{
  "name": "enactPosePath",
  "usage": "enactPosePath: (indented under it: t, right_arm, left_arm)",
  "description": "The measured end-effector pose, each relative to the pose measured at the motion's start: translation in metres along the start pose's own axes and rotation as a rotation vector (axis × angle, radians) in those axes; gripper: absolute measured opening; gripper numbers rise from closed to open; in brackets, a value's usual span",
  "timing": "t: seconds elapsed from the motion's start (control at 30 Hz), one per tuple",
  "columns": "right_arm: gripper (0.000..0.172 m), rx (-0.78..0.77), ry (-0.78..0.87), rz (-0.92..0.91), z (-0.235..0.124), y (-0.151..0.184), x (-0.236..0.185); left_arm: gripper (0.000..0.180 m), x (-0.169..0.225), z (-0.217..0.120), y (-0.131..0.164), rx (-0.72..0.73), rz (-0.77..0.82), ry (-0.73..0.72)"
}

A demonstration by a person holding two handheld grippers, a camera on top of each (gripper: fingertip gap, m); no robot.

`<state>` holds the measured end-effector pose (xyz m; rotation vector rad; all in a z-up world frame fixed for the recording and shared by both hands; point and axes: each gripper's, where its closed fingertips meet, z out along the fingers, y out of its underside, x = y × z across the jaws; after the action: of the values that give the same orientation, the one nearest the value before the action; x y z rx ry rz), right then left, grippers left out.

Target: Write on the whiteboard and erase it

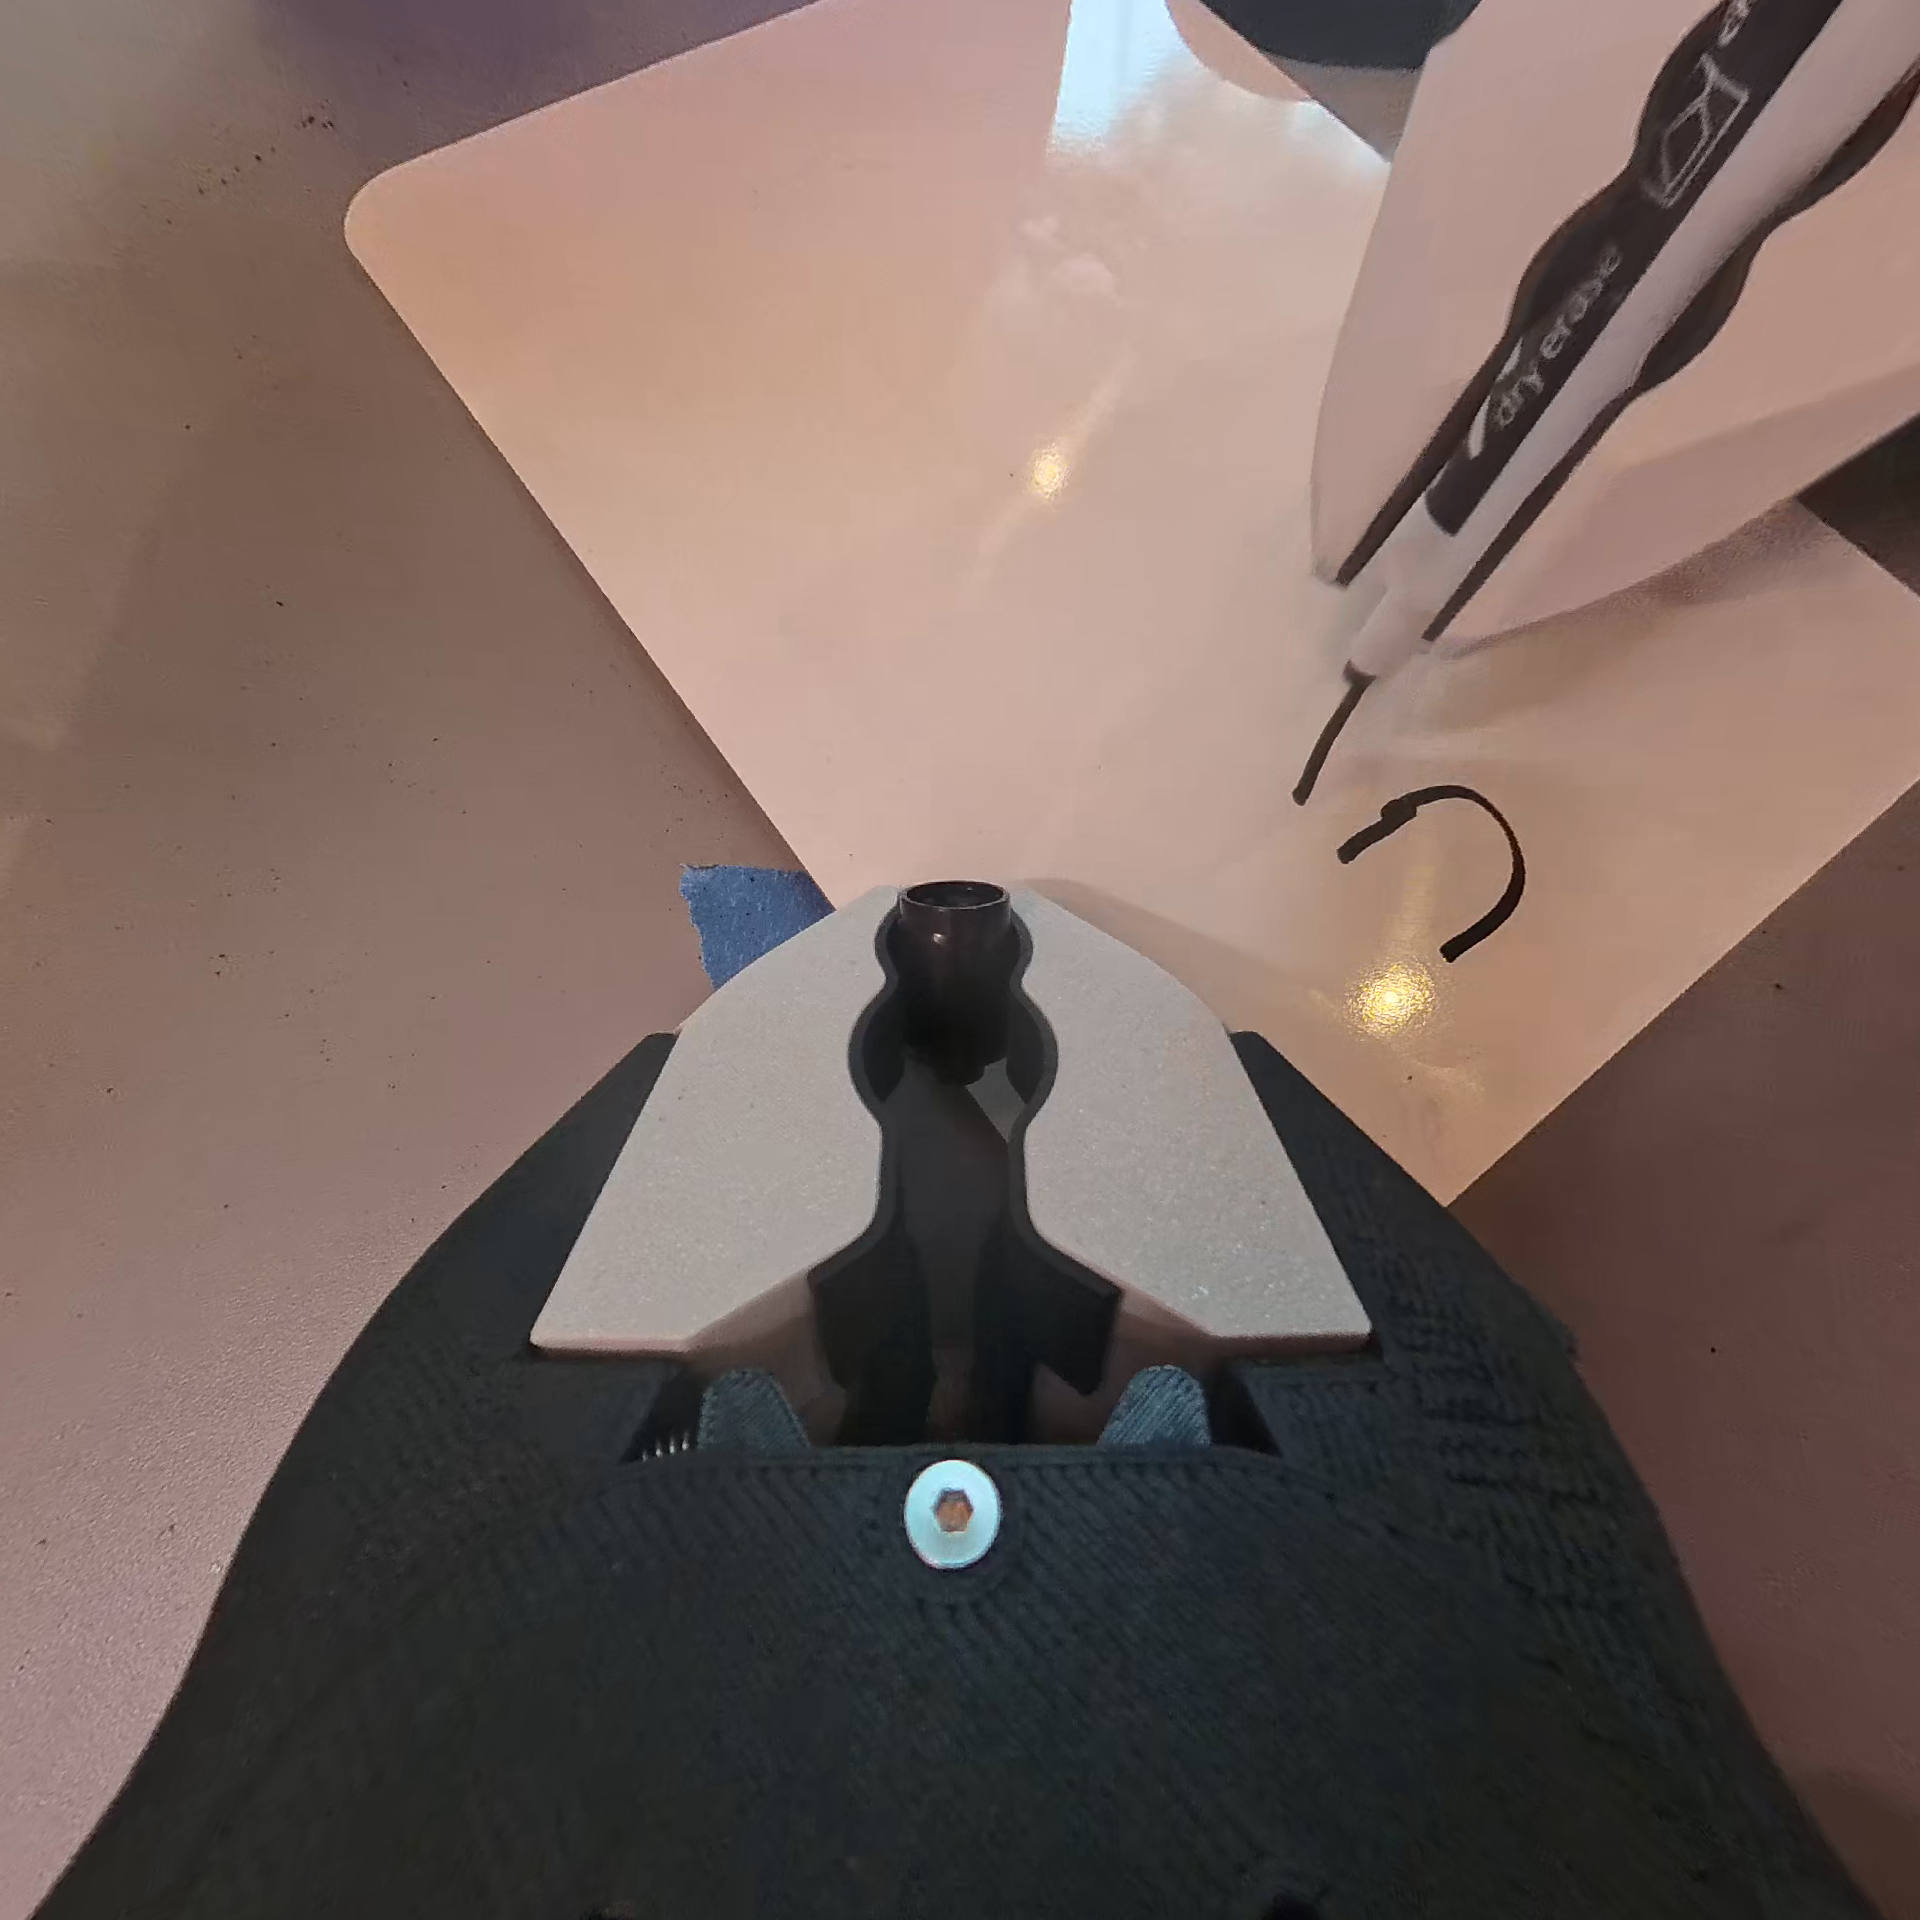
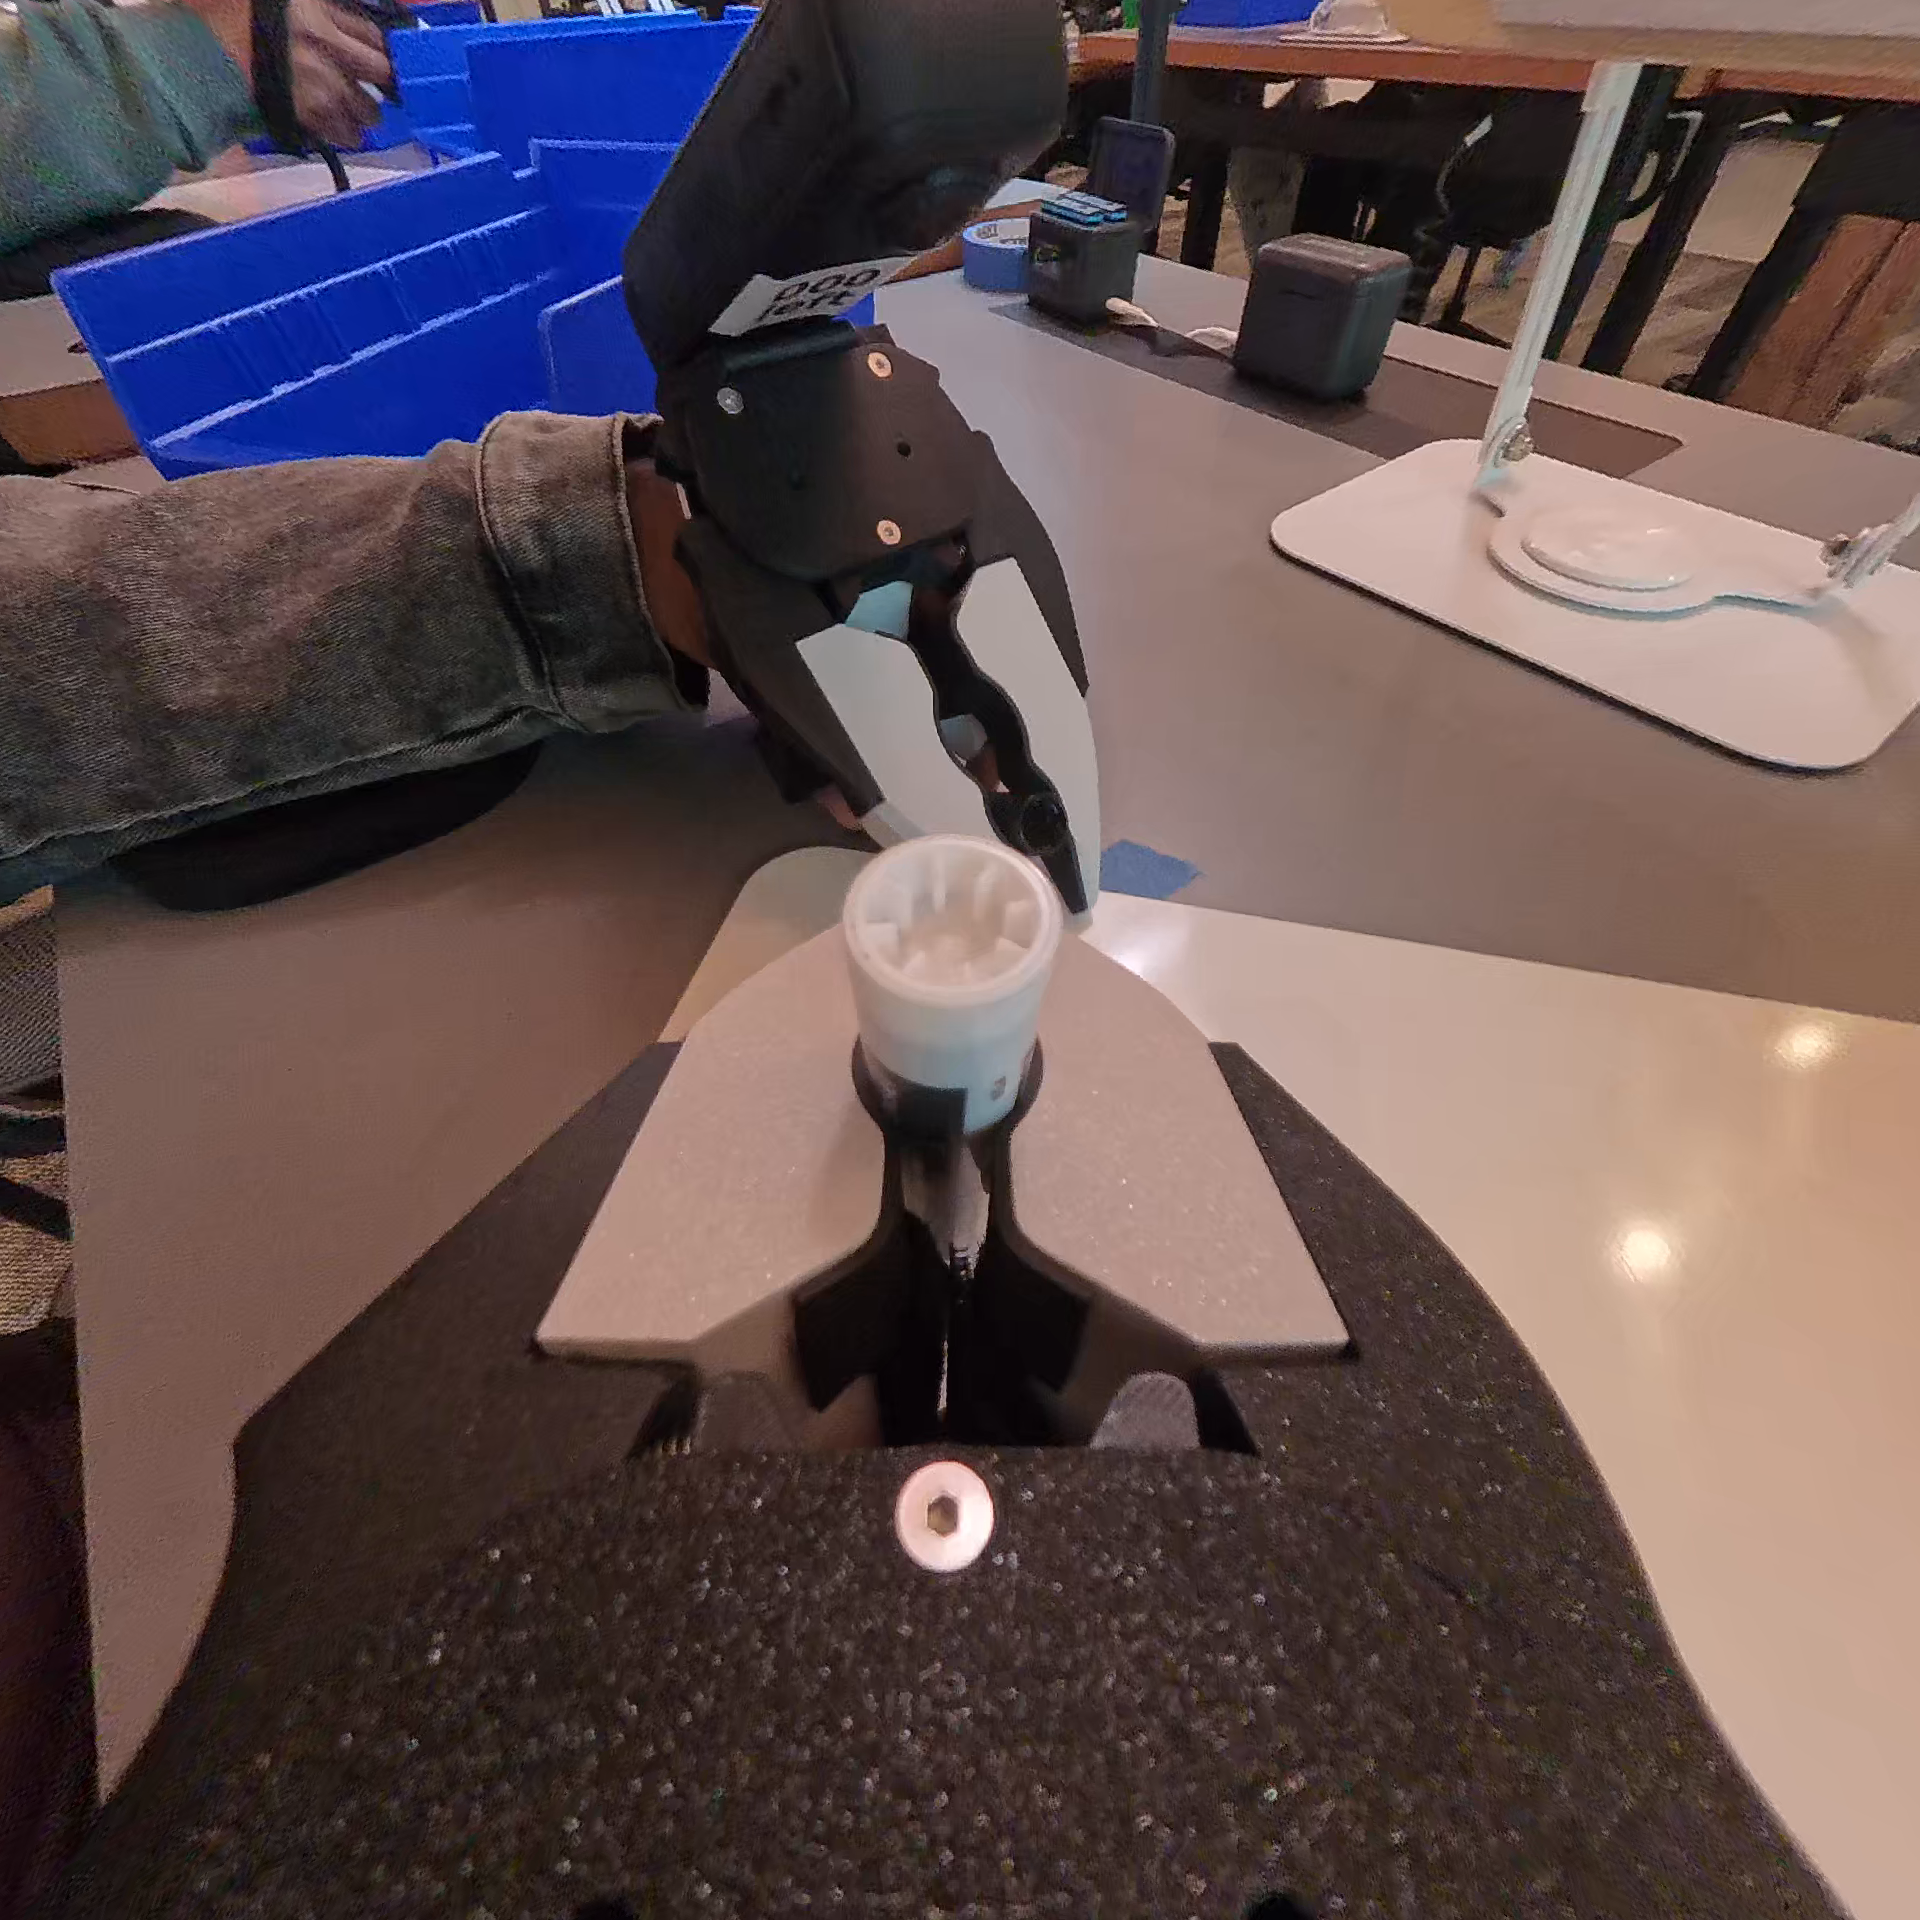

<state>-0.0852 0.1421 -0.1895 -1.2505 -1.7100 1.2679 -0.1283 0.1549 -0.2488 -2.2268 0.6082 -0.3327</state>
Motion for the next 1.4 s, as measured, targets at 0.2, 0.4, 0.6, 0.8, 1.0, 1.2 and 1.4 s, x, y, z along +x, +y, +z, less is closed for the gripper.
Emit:
enactPosePath:
  t: [0.2,0.4,0.6,0.8,1.0,1.2,1.4]
  right_arm:
    - [0.012,0.009,0.001,-0.007,0.004,-0.002,0.006]
    - [0.012,0.021,-0.002,-0.007,0.019,-0.008,0.02]
    - [0.012,0.04,-0.01,0.011,0.022,-0.012,0.025]
    - [0.012,0.045,0.005,0.019,0.021,-0.014,0.032]
    - [0.012,0.023,0.029,0.029,0.015,-0.007,0.037]
    - [0.011,0.022,0.053,0.062,-0.008,0.001,0.041]
    - [0.012,0.055,0.058,0.072,-0.009,-0.006,0.046]
  left_arm:
    - [0.015,0.0,0.0,0.0,0.0,0.001,-0.001]
    - [0.015,0.001,0.0,0.0,0.0,-0.001,0.002]
    - [0.015,0.001,0.0,0.0,0.0,-0.001,0.005]
    - [0.015,0.001,0.0,0.0,0.0,0.0,0.005]
    - [0.015,0.002,0.0,0.0,0.0,-0.001,0.005]
    - [0.015,0.002,0.0,0.0,0.0,0.001,0.004]
    - [0.015,0.002,0.0,0.0,0.0,0.002,0.004]
